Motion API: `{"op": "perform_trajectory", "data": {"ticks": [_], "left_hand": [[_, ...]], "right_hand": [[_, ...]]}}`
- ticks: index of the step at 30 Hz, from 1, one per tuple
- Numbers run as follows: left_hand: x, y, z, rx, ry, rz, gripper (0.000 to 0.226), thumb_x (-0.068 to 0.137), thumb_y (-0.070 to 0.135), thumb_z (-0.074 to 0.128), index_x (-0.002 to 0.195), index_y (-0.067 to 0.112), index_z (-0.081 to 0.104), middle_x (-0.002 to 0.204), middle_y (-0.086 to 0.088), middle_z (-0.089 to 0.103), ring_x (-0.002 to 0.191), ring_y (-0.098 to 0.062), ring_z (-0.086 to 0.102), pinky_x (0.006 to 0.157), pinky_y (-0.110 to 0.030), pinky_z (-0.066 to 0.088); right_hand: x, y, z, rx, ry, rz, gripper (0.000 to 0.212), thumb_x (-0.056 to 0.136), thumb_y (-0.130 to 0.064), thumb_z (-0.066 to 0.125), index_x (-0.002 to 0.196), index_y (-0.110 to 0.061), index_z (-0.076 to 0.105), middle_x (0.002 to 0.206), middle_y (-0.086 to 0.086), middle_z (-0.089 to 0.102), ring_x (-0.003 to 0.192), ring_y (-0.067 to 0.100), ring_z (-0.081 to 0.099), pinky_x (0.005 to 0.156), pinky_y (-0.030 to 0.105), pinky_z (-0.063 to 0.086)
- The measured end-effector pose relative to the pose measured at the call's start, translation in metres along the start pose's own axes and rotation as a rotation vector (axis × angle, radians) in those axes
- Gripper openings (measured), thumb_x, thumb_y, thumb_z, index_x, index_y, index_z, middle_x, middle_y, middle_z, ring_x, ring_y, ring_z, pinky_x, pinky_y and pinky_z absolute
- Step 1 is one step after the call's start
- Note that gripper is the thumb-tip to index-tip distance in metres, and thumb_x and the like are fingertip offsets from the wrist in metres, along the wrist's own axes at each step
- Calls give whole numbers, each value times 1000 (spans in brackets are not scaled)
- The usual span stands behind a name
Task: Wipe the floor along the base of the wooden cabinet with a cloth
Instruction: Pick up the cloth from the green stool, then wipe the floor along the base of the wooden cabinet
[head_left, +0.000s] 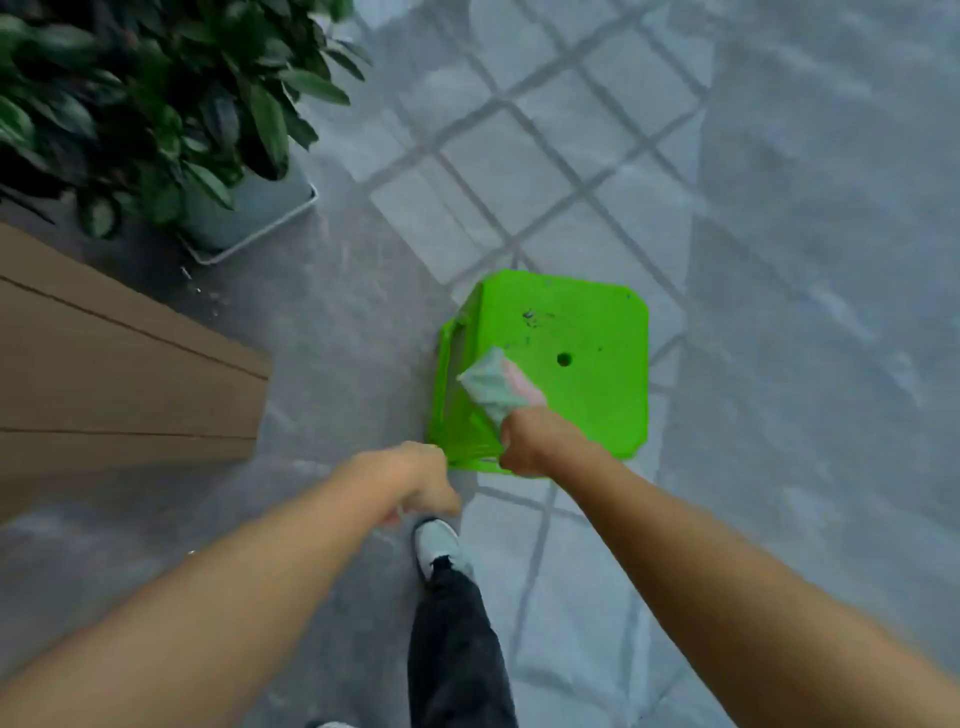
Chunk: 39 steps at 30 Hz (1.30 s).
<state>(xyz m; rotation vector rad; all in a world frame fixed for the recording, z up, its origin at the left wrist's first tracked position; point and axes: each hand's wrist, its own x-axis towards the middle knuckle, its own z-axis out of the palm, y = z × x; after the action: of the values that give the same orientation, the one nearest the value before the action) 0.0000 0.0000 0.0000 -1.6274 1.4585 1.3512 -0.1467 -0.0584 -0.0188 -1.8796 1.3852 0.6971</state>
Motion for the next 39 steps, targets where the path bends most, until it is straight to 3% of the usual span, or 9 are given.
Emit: {"op": "perform_trajectory", "data": {"ticks": [2, 5, 9, 13, 15, 19, 23, 26, 39], "left_hand": [[54, 16, 5, -64, 73, -5, 42, 82, 44, 59, 96, 6, 68, 92, -17, 73, 73, -34, 68, 61, -32, 49], [118, 37, 9, -396, 295, -42, 52, 89, 41, 57, 124, 3, 54, 130, -25, 60, 118, -43, 60, 88, -41, 47], [171, 34, 11, -859, 707, -108, 62, 79, 43, 72, 120, 8, 41, 126, -17, 48, 115, -41, 54, 93, -48, 46], [185, 12, 16, -918, 928, 150, 65, 66, 35, 82, 123, 22, 55, 121, -1, 55, 108, -18, 56, 88, -30, 44], [189, 0, 18, -1047, 878, 218, 45, 61, 30, 83, 102, 19, 67, 104, -2, 67, 93, -21, 64, 80, -32, 50], [197, -51, 68, -1861, 564, 144, 25, 58, 14, 75, 81, 22, 72, 79, -3, 73, 69, -16, 68, 56, -33, 54], [192, -139, 185, -2492, 119, -230, 24, 59, 11, 70, 80, 14, 80, 79, -9, 72, 63, -17, 67, 56, -26, 53], [205, -192, 250, -2617, -24, -351, 31, 62, 9, 74, 93, 11, 73, 79, -8, 74, 58, -16, 69, 53, -25, 56], [416, -397, 207, -2586, 453, -93, 28, 91, 4, 58, 118, 11, 63, 110, -14, 67, 92, -25, 63, 81, -37, 55]], "right_hand": [[30, 27, 10, 19, 46, 102, 41, 84, -27, 60, 122, -11, 63, 122, 18, 67, 112, 34, 64, 88, 37, 52], [72, 58, 27, 124, 152, 166, 29, 81, -30, 61, 102, -9, 62, 109, 23, 64, 102, 38, 62, 78, 38, 49], [119, 72, 35, 181, 122, 162, 26, 69, -17, 67, 61, -17, 42, 69, 7, 55, 67, 27, 49, 57, 26, 30], [123, 63, 34, 184, 192, 99, 20, 67, -7, 61, 68, -16, 43, 73, 7, 49, 64, 25, 42, 44, 23, 19], [114, 53, 44, 275, 340, 32, 22, 68, -3, 60, 82, -14, 46, 83, 5, 41, 65, 17, 36, 49, 26, 21], [96, -2, 92, 325, 548, -219, 37, 64, 1, 41, 93, -18, 55, 93, 2, 44, 75, 15, 39, 63, 26, 31], [128, -68, 183, 165, 110, -437, 40, 68, -5, 47, 100, -26, 58, 94, 2, 48, 83, 28, 54, 68, 33, 45], [188, -102, 248, 97, -106, -440, 40, 72, -1, 56, 104, -24, 63, 99, 9, 53, 95, 34, 57, 77, 36, 48], [443, -241, 345, 73, 357, -755, 49, 76, 2, 55, 123, -12, 59, 123, 13, 53, 112, 34, 51, 85, 41, 50]]}}
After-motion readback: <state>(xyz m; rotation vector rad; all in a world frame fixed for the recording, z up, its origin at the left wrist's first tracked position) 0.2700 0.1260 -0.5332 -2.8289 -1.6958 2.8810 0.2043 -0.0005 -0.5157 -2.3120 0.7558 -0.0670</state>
